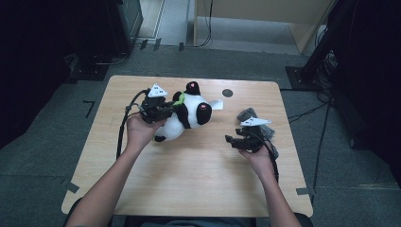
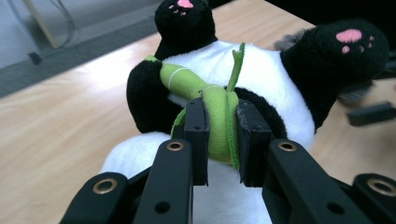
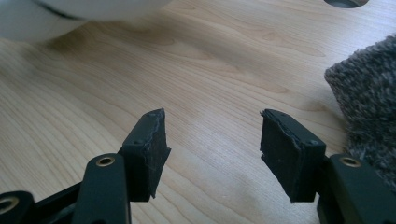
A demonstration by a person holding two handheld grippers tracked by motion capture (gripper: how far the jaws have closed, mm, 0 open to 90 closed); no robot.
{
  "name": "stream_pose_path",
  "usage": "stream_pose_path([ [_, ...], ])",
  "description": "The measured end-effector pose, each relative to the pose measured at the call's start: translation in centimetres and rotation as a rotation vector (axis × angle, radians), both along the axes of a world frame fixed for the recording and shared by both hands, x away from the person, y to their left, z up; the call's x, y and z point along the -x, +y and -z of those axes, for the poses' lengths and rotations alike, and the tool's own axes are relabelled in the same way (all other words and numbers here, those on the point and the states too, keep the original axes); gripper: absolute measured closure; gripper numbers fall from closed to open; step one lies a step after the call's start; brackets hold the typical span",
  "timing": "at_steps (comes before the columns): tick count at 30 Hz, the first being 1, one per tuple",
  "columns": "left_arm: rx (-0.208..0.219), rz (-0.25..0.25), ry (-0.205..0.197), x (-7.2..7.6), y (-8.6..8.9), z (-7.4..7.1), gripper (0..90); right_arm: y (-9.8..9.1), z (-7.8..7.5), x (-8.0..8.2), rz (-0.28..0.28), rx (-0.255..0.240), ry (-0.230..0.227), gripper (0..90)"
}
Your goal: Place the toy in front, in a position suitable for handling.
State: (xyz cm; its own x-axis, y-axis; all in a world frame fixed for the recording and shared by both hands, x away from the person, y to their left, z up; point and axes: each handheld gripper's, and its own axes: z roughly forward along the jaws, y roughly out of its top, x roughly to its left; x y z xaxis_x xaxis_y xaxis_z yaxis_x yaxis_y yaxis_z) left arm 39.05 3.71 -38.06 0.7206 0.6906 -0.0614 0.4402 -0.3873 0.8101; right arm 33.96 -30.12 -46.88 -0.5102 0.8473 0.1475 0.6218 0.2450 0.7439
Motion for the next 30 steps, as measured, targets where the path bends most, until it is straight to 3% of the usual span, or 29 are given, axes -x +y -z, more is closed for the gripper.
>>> stream_pose_path([
  [5,0.007,0.052,0.038,1.9,-0.7,0.5,77.8,-0.8,-0.1,-0.1,0.02,-0.016,-0.005,41.6],
  [11,-0.008,0.099,0.048,3.1,-2.0,1.3,77.7,-1.9,-0.5,-0.2,0.051,-0.032,-0.019,41.4],
  [20,0.016,0.126,0.079,4.3,-2.8,2.7,77.5,-4.3,-0.8,-0.3,0.109,-0.043,-0.037,41.7],
  [26,0.033,0.13,0.086,4.6,-3.3,3.7,76.9,-5.6,-0.7,-1.1,0.167,0.004,-0.073,42.3],
  [30,0.042,0.131,0.089,4.5,-3.2,3.8,75.1,-6.1,-0.3,-1.9,0.192,0.033,-0.064,43.3],
])
